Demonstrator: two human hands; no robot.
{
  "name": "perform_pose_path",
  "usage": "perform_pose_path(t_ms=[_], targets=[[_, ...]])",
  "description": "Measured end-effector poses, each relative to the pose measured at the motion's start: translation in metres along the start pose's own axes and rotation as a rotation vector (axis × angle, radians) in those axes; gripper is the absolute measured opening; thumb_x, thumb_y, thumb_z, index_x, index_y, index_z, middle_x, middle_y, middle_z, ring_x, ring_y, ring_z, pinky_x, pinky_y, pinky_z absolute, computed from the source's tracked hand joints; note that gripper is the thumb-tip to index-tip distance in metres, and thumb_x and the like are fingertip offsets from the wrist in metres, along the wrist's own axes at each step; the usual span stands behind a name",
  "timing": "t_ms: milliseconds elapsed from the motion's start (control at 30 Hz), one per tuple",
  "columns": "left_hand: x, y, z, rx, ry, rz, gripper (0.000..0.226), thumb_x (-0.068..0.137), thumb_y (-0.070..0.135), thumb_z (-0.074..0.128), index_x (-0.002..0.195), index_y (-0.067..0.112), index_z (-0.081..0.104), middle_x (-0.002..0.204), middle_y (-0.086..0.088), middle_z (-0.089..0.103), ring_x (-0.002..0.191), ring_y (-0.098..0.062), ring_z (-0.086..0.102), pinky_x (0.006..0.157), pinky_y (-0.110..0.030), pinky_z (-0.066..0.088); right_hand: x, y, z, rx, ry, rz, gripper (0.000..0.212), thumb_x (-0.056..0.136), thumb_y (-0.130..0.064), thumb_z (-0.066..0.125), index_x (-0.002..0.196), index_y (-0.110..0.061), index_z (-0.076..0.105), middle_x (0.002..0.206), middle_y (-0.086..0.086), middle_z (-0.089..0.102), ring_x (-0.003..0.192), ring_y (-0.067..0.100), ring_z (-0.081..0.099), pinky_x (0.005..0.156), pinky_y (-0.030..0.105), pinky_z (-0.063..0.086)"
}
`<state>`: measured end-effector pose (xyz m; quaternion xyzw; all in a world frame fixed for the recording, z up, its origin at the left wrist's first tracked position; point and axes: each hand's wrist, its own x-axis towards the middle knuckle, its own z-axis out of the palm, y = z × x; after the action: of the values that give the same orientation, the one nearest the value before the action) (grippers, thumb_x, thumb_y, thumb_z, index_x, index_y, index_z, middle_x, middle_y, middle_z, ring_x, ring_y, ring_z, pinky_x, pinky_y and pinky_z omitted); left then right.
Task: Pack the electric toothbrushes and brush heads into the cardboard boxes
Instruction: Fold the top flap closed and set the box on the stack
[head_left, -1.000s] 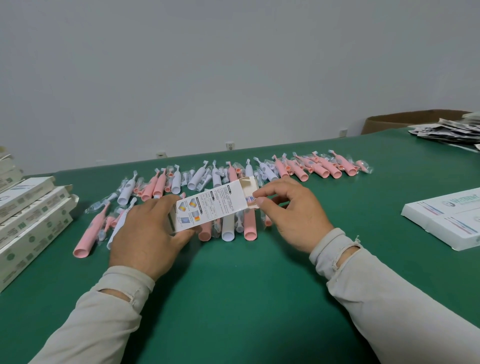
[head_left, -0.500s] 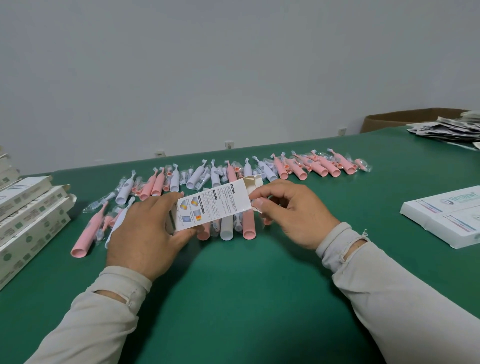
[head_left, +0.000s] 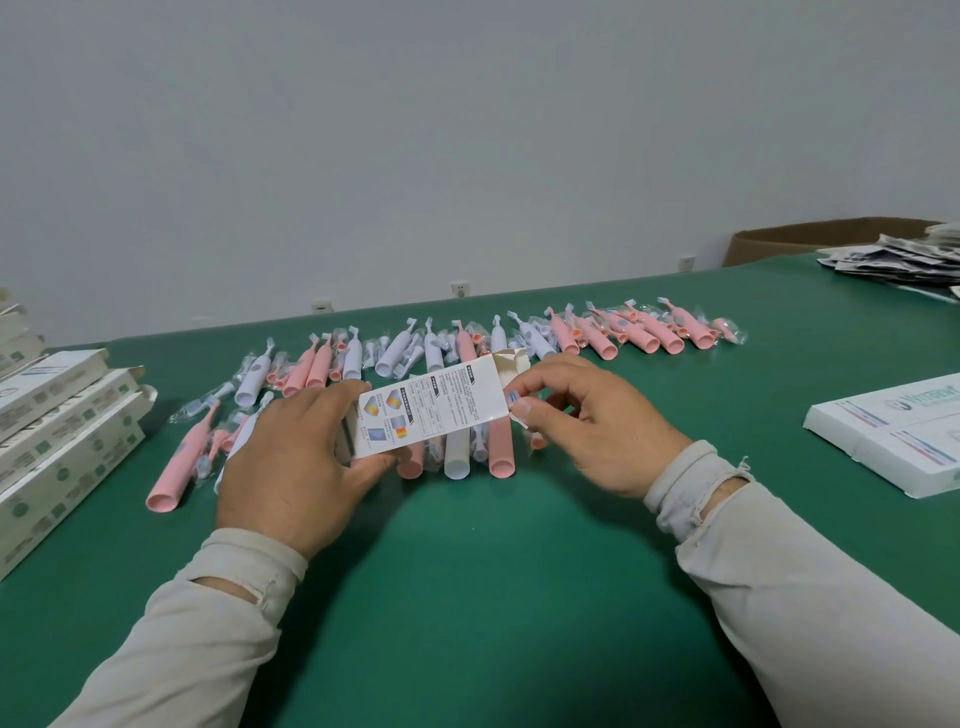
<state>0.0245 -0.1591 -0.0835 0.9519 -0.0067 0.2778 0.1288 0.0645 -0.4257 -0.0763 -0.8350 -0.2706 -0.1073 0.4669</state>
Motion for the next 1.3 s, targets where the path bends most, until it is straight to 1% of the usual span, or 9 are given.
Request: perform_pose_path(t_ms=[100, 267, 433, 600, 800, 967, 1067, 1167, 1300], targets=[[-0.001, 0.001, -0.001, -0.024, 0.014, 0.021, 0.062, 0.076, 0.052, 0.073, 0.132, 0.033, 0.055, 0.119, 0.006, 0.064, 0.108, -0.021, 0.054, 0.082, -0.041, 0.047, 0.0, -0.001, -0.002, 0.05, -0.022, 0.015, 0.012, 0.096, -0.025, 0.064, 0.102, -0.03, 0.073, 0.101, -0.011, 0.055, 0.085, 0.011, 0.06, 0.09, 0.036, 0.052], [-0.002, 0.005, 0.002, -0.016, -0.027, 0.047, 0.063, 0.076, 0.055, 0.072, 0.133, 0.035, 0.052, 0.123, 0.008, 0.062, 0.11, -0.02, 0.053, 0.084, -0.042, 0.05, 0.0, -0.004, 0.002, -0.067, -0.008, -0.026, 0.023, 0.098, -0.017, 0.059, 0.107, -0.031, 0.075, 0.084, -0.007, 0.046, 0.075, -0.003, 0.048, 0.07, 0.009, 0.035], [-0.001, 0.004, 0.001, -0.022, -0.032, 0.033, 0.062, 0.075, 0.059, 0.066, 0.131, 0.036, 0.052, 0.117, 0.009, 0.062, 0.103, -0.018, 0.054, 0.08, -0.039, 0.05, 0.001, -0.004, 0.005, 0.218, 0.065, 0.081, 0.027, 0.099, -0.008, 0.055, 0.103, -0.028, 0.072, 0.105, -0.001, 0.067, 0.08, 0.022, 0.067, 0.074, 0.044, 0.057], [0.001, -0.001, 0.004, -0.056, -0.051, -0.001, 0.056, 0.079, 0.045, 0.073, 0.13, 0.035, 0.053, 0.114, 0.009, 0.061, 0.099, -0.017, 0.053, 0.079, -0.039, 0.05, 0.002, -0.006, 0.01, 0.559, 0.134, 0.151, 0.029, 0.1, 0.001, 0.051, 0.111, -0.024, 0.062, 0.096, 0.012, 0.075, 0.073, 0.027, 0.073, 0.066, 0.044, 0.051], [0.0, -0.004, 0.008, -0.173, -0.056, 0.012, 0.054, 0.077, 0.035, 0.077, 0.126, 0.036, 0.055, 0.107, 0.014, 0.058, 0.095, -0.013, 0.051, 0.077, -0.035, 0.045, 0.002, -0.002, 0.006, 0.88, -0.033, 0.202, 0.036, 0.098, 0.004, 0.053, 0.123, -0.02, 0.061, 0.108, 0.015, 0.074, 0.08, 0.023, 0.071, 0.066, 0.026, 0.059], [0.0, -0.004, 0.01, -0.206, -0.042, 0.007, 0.05, 0.075, 0.036, 0.076, 0.121, 0.039, 0.056, 0.102, 0.015, 0.061, 0.089, -0.013, 0.052, 0.071, -0.036, 0.045, 0.005, 0.0, -0.004, 0.706, -0.07, 0.229, 0.039, 0.098, -0.008, 0.059, 0.13, -0.031, 0.058, 0.104, -0.005, 0.073, 0.082, 0.022, 0.072, 0.07, 0.033, 0.06], [0.003, -0.007, 0.008, -0.156, -0.019, -0.044, 0.05, 0.076, 0.039, 0.078, 0.12, 0.039, 0.055, 0.103, 0.012, 0.061, 0.093, -0.017, 0.054, 0.075, -0.042, 0.051, 0.007, 0.009, -0.039, 0.332, 0.352, 0.279, 0.034, 0.094, -0.017, 0.067, 0.125, -0.03, 0.062, 0.097, -0.004, 0.073, 0.07, 0.012, 0.07, 0.058, 0.023, 0.054], [0.005, -0.008, 0.007, -0.1, 0.006, -0.081, 0.049, 0.077, 0.04, 0.078, 0.12, 0.038, 0.056, 0.107, 0.009, 0.063, 0.099, -0.02, 0.054, 0.079, -0.046, 0.052, 0.0, 0.023, -0.076, -0.186, 0.68, 0.367, 0.011, 0.092, -0.019, 0.064, 0.083, -0.026, 0.066, 0.085, -0.008, 0.067, 0.071, 0.008, 0.06, 0.073, 0.027, 0.048], [0.003, -0.006, 0.007, -0.073, -0.011, -0.093, 0.051, 0.078, 0.043, 0.076, 0.123, 0.037, 0.055, 0.109, 0.008, 0.061, 0.1, -0.021, 0.053, 0.079, -0.047, 0.052, -0.01, 0.026, -0.073, -0.413, 0.092, 0.591, 0.025, 0.09, -0.033, 0.068, 0.077, -0.013, 0.063, 0.079, -0.002, 0.067, 0.082, 0.021, 0.064, 0.077, 0.032, 0.05]])
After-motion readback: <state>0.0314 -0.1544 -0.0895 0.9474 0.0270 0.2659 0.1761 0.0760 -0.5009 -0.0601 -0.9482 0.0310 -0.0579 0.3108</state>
